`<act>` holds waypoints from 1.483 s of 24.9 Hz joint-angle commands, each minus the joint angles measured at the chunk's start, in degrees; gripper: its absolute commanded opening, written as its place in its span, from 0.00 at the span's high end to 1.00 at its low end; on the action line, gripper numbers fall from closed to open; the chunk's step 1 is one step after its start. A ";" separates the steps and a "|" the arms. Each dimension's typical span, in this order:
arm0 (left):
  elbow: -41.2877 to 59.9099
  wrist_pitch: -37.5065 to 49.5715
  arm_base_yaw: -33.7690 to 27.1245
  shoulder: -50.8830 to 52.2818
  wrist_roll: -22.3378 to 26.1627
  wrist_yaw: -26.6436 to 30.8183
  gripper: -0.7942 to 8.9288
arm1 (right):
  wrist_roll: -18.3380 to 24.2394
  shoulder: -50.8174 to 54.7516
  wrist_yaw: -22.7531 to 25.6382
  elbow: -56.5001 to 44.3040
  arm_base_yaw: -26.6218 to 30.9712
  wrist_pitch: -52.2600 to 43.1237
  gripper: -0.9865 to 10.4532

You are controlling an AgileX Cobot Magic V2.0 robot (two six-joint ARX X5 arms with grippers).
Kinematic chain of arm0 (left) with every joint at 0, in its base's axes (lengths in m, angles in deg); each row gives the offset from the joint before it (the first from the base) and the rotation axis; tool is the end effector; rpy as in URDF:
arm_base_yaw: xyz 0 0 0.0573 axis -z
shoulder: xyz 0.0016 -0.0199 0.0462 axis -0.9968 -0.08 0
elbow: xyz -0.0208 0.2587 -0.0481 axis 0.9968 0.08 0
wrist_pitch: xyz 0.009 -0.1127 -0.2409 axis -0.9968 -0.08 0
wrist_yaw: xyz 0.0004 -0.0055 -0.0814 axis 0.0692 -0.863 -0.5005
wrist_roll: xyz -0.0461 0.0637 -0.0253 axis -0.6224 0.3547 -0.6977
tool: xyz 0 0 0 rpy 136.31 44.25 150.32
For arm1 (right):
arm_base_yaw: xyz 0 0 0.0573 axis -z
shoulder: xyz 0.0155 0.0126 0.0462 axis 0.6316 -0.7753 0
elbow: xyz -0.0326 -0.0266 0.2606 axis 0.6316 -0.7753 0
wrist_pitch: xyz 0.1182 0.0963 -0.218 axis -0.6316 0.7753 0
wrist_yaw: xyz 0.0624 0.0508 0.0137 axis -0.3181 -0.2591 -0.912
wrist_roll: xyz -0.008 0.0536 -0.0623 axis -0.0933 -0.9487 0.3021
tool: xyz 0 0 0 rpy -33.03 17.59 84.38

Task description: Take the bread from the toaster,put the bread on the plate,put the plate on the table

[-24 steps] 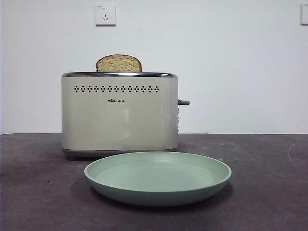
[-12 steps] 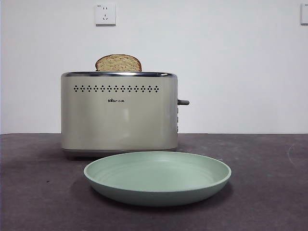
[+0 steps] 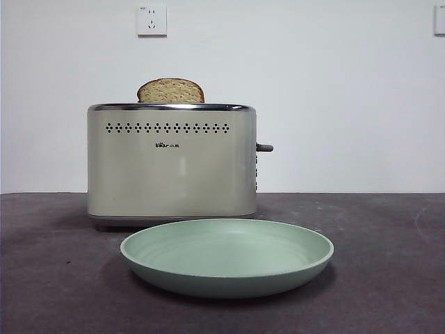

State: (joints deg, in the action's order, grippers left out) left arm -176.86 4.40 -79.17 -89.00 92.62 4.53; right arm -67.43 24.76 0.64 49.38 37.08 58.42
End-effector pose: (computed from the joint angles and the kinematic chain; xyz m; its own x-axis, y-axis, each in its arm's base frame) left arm 0.3182 -0.0715 0.4073 0.6905 -0.6053 -0.3960 0.5810 0.7903 -0.1948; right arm 0.2399 0.0547 0.3920 0.7108 0.6947 -0.1101 -0.6116 0.6877 0.3912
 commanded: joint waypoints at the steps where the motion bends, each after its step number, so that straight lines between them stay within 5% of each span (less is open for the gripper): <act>1: -7.21 -2.12 1.03 -6.40 4.46 -0.33 0.61 | 0.63 -1.01 -0.11 0.13 -1.70 -0.31 0.69; 12: -23.37 -14.99 7.13 -20.31 26.75 3.26 0.61 | 0.66 -3.19 0.09 0.13 -3.17 -0.20 0.69; 34: -23.37 -14.99 10.21 -32.59 30.03 7.80 0.64 | 1.66 -3.19 0.04 0.13 -3.17 2.36 0.69; 37: -23.37 -13.14 10.16 -32.65 30.05 9.49 0.93 | 2.56 -3.19 0.09 0.13 -3.17 4.24 0.69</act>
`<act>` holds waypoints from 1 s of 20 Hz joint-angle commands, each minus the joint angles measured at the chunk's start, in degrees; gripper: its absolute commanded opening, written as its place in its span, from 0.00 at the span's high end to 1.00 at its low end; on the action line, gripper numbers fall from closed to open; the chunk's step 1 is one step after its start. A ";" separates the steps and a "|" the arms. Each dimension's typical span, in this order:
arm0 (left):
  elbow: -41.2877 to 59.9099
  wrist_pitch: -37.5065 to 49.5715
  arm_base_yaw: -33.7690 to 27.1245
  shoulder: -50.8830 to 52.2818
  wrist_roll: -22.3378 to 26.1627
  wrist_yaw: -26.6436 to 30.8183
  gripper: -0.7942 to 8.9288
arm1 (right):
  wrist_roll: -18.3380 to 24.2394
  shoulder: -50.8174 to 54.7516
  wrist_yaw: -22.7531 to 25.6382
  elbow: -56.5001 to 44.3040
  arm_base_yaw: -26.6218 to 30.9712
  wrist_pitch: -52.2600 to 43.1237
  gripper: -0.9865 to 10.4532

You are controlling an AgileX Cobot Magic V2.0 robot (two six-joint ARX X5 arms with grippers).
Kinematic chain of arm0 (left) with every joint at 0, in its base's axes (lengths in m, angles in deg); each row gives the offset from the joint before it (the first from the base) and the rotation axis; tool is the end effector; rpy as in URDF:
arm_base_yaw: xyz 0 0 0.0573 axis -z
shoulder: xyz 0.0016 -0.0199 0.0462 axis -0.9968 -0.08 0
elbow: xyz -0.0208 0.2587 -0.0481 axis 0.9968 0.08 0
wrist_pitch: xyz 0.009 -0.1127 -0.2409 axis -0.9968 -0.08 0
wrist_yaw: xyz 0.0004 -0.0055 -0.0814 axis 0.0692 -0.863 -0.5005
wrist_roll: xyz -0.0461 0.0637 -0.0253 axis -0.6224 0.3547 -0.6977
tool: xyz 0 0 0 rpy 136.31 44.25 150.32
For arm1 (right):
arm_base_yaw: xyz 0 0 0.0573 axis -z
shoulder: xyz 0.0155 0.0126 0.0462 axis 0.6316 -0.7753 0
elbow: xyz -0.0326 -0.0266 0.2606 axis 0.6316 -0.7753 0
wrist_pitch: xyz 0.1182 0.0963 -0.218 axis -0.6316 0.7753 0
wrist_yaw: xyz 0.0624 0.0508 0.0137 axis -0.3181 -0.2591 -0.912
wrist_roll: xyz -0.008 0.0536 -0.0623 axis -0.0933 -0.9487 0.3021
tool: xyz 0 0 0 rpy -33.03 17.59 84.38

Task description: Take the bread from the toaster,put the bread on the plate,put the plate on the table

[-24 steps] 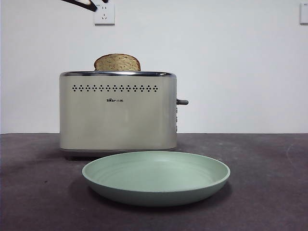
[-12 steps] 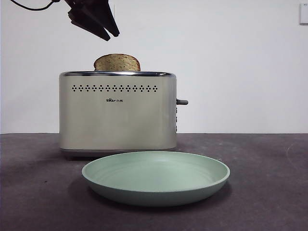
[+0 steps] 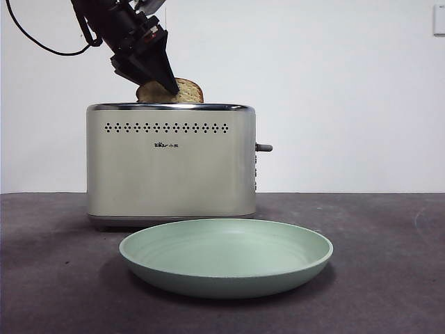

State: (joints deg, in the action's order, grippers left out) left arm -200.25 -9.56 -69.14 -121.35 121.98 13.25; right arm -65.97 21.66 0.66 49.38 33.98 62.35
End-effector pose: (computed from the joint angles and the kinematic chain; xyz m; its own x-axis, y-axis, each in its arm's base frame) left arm 0.4293 -0.1536 0.3133 0.4498 -0.5393 -0.7119 0.8181 0.5686 0.0861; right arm 0.2499 0.0688 0.3717 0.6535 0.7302 -0.1993 -0.6073 0.6630 0.4377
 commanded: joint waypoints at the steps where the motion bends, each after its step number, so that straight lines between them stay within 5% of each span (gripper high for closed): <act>1: 0.02 0.87 0.13 -0.31 0.68 1.27 0.93 | 1.09 -0.09 0.07 0.13 -0.07 0.70 0.69; 8: 0.02 -4.24 0.44 5.03 -0.31 1.77 0.93 | 1.57 -0.09 0.72 0.13 -0.07 4.22 0.69; 13: 0.02 -3.83 0.52 16.31 -9.64 -1.57 0.93 | 4.76 -0.26 7.96 0.13 -0.15 13.09 0.70; 16: 0.02 -0.50 0.87 23.28 -17.66 -0.94 0.92 | 7.80 -1.25 7.98 0.13 -0.17 19.89 0.70; 20: 0.07 -0.74 3.26 30.47 -20.87 3.54 0.92 | 11.72 -4.68 8.04 0.13 -1.01 26.64 0.70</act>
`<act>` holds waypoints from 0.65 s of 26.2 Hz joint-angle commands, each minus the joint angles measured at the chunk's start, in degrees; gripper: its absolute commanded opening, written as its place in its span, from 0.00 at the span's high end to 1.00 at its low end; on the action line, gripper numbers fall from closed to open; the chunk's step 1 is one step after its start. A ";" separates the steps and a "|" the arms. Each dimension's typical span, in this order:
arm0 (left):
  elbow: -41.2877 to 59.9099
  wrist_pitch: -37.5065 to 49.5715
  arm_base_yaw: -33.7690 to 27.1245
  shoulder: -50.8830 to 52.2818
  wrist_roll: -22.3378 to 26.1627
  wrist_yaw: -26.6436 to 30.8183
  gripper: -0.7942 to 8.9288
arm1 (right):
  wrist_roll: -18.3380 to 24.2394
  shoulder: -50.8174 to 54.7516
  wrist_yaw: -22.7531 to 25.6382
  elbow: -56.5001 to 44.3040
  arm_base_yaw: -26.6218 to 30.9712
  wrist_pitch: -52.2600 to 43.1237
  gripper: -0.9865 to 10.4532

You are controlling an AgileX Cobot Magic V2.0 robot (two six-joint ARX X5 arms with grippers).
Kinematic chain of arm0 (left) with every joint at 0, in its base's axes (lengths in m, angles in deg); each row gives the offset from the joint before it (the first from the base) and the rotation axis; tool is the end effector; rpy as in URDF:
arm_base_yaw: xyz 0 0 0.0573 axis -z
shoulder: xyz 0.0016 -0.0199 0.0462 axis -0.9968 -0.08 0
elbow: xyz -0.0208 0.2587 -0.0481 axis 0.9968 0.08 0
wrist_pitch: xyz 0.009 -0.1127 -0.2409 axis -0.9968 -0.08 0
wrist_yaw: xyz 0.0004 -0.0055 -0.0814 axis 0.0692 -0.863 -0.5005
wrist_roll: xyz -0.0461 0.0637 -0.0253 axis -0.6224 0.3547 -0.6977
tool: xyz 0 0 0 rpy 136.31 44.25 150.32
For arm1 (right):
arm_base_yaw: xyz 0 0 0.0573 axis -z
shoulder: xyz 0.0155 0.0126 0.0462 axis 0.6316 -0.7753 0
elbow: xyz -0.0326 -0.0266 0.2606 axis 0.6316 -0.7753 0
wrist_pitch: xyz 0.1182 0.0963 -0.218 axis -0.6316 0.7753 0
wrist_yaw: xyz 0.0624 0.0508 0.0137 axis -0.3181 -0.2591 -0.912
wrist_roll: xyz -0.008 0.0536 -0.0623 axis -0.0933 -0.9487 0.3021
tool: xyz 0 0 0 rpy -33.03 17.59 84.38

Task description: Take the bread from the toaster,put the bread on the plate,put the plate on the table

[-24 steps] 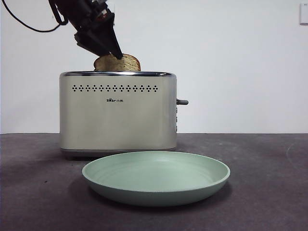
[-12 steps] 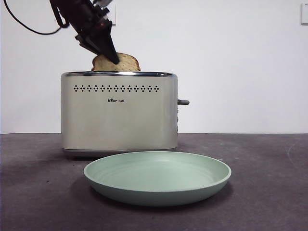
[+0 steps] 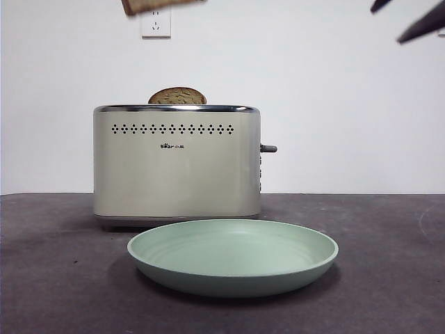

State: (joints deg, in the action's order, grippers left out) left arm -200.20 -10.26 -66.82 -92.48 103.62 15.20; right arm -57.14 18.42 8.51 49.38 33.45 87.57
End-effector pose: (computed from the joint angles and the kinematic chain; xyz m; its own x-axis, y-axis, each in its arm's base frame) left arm 0.2765 -0.1194 0.4952 0.7017 -0.6160 -0.3580 0.6833 0.7242 0.0933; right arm 0.2420 0.0629 0.3095 0.5371 0.6168 -0.5754 -0.3934 0.7866 0.4760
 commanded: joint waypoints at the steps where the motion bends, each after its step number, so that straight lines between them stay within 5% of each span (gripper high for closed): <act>1: 0.02 -0.39 1.38 2.58 -2.51 1.62 0.92 | 3.32 -2.34 0.20 0.13 -0.55 2.23 0.70; 17: 3.82 -7.54 6.82 13.79 -4.26 4.68 0.92 | 6.21 -19.28 5.99 0.11 -8.15 1.68 0.70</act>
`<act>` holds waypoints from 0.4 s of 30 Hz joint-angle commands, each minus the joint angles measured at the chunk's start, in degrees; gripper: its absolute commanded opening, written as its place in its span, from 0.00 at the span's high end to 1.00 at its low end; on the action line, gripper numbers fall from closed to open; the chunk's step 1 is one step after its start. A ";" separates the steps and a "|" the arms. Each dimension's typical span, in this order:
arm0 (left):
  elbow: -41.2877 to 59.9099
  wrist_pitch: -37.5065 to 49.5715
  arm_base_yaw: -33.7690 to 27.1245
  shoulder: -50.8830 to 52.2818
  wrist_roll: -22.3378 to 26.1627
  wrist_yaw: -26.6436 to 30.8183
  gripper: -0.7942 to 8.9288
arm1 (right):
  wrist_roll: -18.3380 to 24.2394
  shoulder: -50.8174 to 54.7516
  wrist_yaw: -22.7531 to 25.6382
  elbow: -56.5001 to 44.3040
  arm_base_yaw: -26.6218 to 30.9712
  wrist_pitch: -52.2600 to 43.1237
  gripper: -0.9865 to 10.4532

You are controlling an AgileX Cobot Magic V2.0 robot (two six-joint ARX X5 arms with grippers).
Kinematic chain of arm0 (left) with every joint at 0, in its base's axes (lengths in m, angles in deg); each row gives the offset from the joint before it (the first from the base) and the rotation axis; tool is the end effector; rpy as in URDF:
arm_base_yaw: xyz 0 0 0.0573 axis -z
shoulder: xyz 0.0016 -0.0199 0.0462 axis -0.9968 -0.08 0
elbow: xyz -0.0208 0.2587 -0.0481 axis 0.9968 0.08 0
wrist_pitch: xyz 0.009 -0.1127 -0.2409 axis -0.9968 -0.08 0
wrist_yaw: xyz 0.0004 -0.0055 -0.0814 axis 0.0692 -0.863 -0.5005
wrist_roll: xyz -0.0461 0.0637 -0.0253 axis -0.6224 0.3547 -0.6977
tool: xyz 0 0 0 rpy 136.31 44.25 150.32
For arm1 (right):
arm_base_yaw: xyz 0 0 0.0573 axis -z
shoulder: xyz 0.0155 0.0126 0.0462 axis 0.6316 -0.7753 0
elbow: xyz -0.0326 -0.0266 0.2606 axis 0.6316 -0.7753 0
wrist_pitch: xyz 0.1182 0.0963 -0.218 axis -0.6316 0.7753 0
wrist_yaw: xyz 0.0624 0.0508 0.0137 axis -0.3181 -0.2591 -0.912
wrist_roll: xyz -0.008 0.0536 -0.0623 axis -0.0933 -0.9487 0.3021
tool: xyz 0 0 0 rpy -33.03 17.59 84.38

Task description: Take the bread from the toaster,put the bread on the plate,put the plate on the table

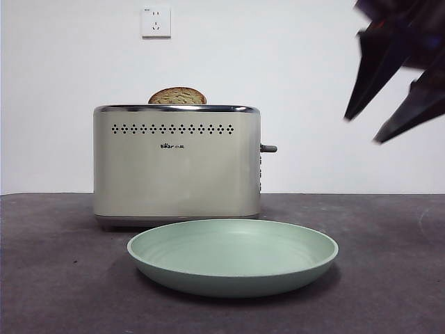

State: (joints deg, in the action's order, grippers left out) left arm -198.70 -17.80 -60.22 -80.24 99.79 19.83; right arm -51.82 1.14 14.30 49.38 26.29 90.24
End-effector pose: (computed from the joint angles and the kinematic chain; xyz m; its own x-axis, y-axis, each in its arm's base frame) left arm 0.1841 -0.1084 0.5209 0.6979 -0.6417 -0.3180 0.6938 0.7159 0.0781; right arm 0.2797 0.0973 0.2269 0.2714 0.5480 -0.7912 -0.3705 0.8182 0.4397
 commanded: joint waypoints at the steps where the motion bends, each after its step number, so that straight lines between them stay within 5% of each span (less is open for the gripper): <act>1: 4.04 0.04 0.22 2.62 -0.50 0.07 0.92 | 0.90 -3.08 0.20 0.11 -1.53 -1.62 0.70; 12: 32.63 12.59 0.22 19.76 -9.81 5.77 0.93 | 0.90 -12.92 0.20 0.11 -4.90 -5.81 0.70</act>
State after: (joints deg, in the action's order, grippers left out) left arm -168.03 -6.63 -60.16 -61.68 92.84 25.25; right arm -51.56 -10.95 14.32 49.38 21.80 84.75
